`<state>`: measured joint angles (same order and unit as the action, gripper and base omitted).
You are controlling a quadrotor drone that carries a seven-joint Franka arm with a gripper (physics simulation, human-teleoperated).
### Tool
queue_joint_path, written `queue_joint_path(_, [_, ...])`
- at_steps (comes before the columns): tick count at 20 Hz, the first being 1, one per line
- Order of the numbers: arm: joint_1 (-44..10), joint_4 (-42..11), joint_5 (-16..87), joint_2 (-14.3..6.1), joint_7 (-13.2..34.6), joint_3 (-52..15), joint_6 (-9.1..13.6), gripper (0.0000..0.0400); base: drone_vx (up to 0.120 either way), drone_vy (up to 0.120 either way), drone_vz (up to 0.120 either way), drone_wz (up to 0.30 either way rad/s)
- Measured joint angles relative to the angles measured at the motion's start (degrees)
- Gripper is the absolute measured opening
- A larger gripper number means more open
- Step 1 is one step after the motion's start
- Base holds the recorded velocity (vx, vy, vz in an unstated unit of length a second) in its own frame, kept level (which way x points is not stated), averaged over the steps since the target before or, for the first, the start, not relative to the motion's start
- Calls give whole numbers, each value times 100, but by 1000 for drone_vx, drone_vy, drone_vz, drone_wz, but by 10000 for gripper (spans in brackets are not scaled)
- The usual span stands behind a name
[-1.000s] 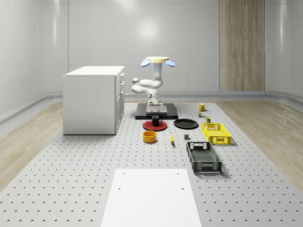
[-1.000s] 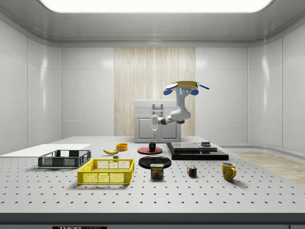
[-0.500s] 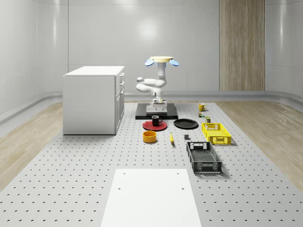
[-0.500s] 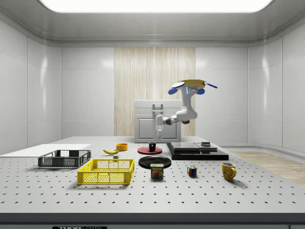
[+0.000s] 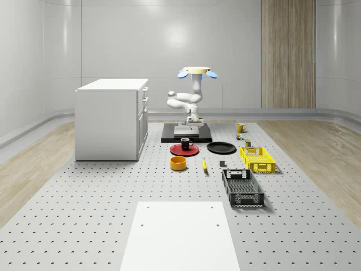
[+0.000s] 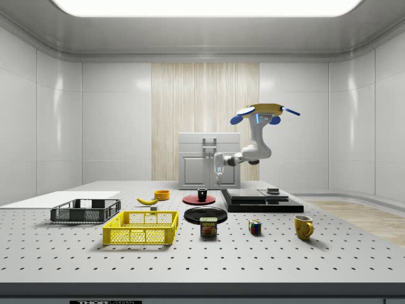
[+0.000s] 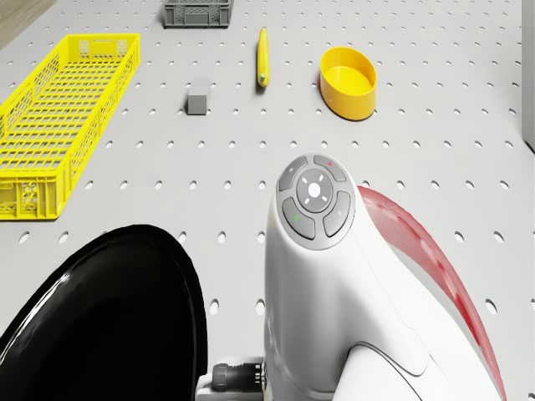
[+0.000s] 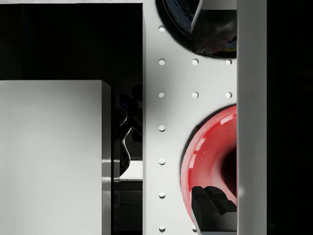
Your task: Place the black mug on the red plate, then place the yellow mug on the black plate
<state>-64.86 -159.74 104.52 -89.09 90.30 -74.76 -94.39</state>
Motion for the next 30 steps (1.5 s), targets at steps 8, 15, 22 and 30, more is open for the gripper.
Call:
queue_joint_path(8, [-6,1,-9,-20,4,-2,-19,400,-120,120,0,0])
queue_joint_path(15, [-10,2,-15,-35,7,-3,-33,400,-120,120,0,0])
queue_joint_path(22, [-14,2,-20,-49,10,-4,-45,400,-120,120,0,0])
queue_joint_path(30, [-18,3,-26,-61,13,-5,-57,400,-120,120,0,0])
